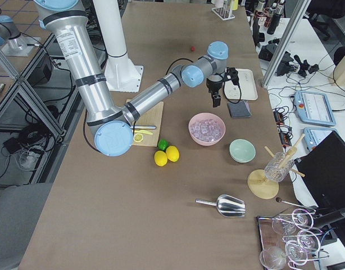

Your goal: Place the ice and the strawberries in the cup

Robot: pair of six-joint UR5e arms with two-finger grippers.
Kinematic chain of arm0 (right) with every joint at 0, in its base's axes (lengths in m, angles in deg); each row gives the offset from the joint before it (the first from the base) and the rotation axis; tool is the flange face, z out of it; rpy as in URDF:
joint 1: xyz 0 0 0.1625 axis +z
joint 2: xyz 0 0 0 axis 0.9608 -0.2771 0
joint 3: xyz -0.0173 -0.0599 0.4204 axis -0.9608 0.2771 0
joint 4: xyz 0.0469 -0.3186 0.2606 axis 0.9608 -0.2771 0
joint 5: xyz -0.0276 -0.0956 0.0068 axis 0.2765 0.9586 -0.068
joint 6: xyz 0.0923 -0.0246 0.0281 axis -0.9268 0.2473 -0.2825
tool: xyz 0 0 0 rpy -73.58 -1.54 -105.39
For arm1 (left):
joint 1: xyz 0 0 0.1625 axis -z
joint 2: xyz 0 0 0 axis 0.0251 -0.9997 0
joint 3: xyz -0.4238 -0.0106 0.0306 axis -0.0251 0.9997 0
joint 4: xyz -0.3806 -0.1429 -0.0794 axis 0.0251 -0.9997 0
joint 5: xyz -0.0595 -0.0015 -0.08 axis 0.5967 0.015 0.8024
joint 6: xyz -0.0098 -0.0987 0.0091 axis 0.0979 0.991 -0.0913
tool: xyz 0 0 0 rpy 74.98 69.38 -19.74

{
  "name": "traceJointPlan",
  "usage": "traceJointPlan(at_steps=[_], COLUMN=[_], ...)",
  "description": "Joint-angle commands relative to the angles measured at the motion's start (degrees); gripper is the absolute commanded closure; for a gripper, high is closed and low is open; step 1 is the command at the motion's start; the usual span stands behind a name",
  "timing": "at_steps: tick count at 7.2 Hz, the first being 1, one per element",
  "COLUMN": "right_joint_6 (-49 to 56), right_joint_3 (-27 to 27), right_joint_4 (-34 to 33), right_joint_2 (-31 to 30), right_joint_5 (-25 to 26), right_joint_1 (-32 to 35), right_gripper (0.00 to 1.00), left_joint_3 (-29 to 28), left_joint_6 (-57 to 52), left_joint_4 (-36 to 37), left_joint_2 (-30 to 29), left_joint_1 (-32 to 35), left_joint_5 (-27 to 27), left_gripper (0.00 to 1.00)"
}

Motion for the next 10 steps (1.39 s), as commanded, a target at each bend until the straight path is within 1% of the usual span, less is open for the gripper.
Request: traceJointPlan(at_steps=[1,2,3,4,5,6,8,9,10], right_joint_6=[6.39,6.30,6.30,6.30,6.30,6.21,4.38,2.89,2.87], right_joint_3=[2.44,4.38,6.05,9.37,12.80,15.18,14.86,15.29,15.47], right_joint_4=[-3.56,-3.21,-1.91,0.80,5.88,8.89,8.92,9.00,9.01], right_joint_2=[-2.27,-1.75,-1.66,-1.66,-1.57,-1.22,0.00,1.58,1.59], right_joint_5=[-0.64,-0.38,-0.03,0.06,0.06,-0.02,-0.55,-0.47,-0.12], right_joint_1=[2.00,0.69,-0.63,-2.73,-4.75,-5.64,-6.26,-7.40,-8.19], right_gripper=[0.05,0.17,0.25,0.36,0.36,0.35,0.33,0.33,0.34], left_joint_3=[-0.05,0.04,-0.04,-0.05,-0.13,-0.48,-1.01,-1.71,-2.24], left_joint_6=[0.00,0.00,0.00,0.00,0.00,0.00,0.00,0.00,0.00], left_joint_4=[0.00,0.00,0.00,0.00,0.00,0.00,0.00,0.00,0.00], left_joint_2=[-0.31,-0.75,-0.92,-1.01,-1.10,-1.54,-2.24,-2.85,-3.38], left_joint_1=[-1.19,-1.46,-1.47,-1.47,-1.47,-1.47,-1.47,-1.47,-1.47], left_joint_5=[0.07,0.07,-0.02,-0.02,-0.02,-0.02,-0.11,-0.11,-0.11], left_gripper=[0.02,0.02,0.02,0.02,0.02,0.02,0.02,0.02,0.02])
